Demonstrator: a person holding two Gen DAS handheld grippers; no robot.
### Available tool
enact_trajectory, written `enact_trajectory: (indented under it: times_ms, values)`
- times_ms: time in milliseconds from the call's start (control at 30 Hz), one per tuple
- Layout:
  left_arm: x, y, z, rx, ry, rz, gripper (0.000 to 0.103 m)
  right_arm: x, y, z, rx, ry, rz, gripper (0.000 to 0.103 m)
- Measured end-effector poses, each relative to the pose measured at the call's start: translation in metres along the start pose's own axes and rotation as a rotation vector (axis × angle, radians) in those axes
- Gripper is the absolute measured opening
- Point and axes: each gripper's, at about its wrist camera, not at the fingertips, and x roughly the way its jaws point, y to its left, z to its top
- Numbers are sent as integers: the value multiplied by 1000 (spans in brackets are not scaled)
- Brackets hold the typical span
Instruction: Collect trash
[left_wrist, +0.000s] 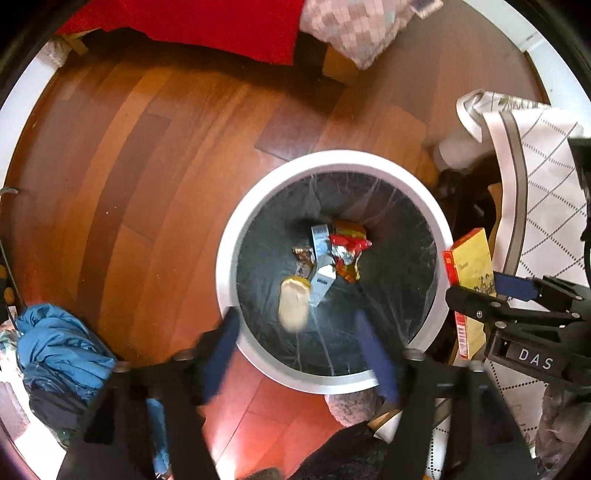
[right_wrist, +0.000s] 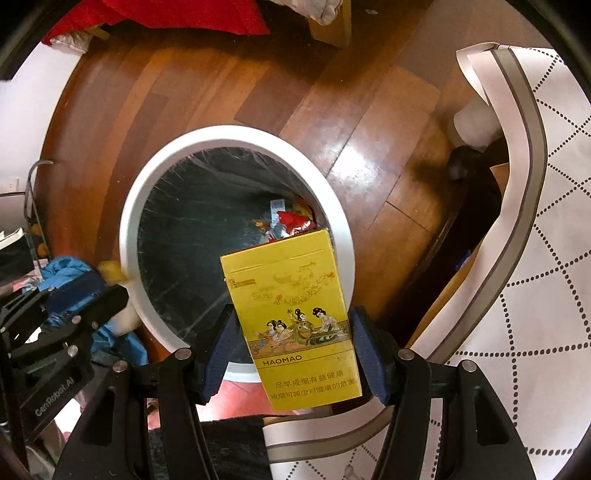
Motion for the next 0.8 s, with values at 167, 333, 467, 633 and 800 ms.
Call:
enact_trajectory:
  times_ms: [167, 333, 467, 633, 800]
  values:
    - [-15, 5, -6, -20, -50, 27, 99, -11, 2, -6, 1, -37, 7, 79]
    - [-29, 9, -16, -28, -106, 64, 100, -29, 5, -15, -14, -86, -13, 101]
    - [-38, 9, -26, -41, -138, 80, 101, -45, 8, -27, -29, -133, -44, 103]
    - [-53, 7, -41, -48, -172, 89, 101, -60, 10, -40, -44, -176, -84, 103]
    - [-67, 3, -54, -46, -197, 90, 101, -73, 15, -58, -64, -212, -90, 103]
